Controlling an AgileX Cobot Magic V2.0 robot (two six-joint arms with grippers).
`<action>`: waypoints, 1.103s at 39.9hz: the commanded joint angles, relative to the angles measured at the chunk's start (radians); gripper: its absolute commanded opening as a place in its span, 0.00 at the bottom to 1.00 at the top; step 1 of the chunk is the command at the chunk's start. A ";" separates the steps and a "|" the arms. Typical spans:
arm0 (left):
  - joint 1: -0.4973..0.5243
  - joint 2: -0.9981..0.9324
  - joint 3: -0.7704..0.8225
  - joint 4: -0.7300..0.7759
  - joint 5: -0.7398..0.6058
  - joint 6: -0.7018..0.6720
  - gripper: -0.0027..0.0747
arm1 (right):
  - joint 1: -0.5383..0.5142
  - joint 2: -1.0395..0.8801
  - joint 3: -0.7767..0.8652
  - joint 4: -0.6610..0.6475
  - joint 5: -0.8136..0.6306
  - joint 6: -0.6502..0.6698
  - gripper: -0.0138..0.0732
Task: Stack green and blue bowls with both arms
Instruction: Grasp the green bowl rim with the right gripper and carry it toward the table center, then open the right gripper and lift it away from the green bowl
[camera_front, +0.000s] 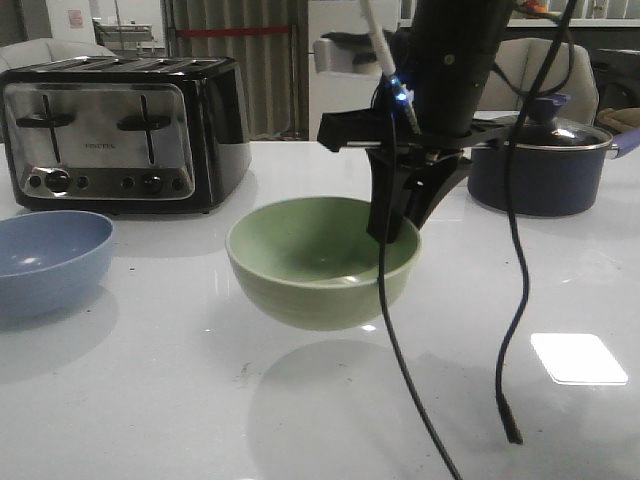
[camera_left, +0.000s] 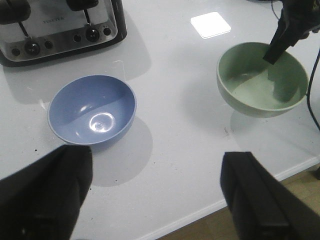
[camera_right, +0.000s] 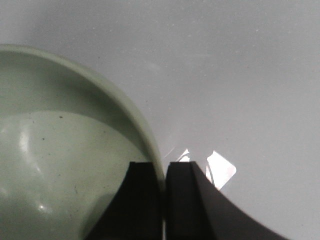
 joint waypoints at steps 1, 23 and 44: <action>-0.008 0.011 -0.027 -0.011 -0.078 0.002 0.79 | 0.002 -0.028 -0.027 0.009 -0.022 -0.008 0.25; -0.008 0.011 -0.027 -0.011 -0.078 0.002 0.79 | 0.002 -0.008 -0.025 -0.073 0.042 -0.008 0.26; -0.008 0.011 -0.027 -0.011 -0.078 0.002 0.79 | 0.002 -0.029 -0.025 -0.074 0.014 -0.008 0.65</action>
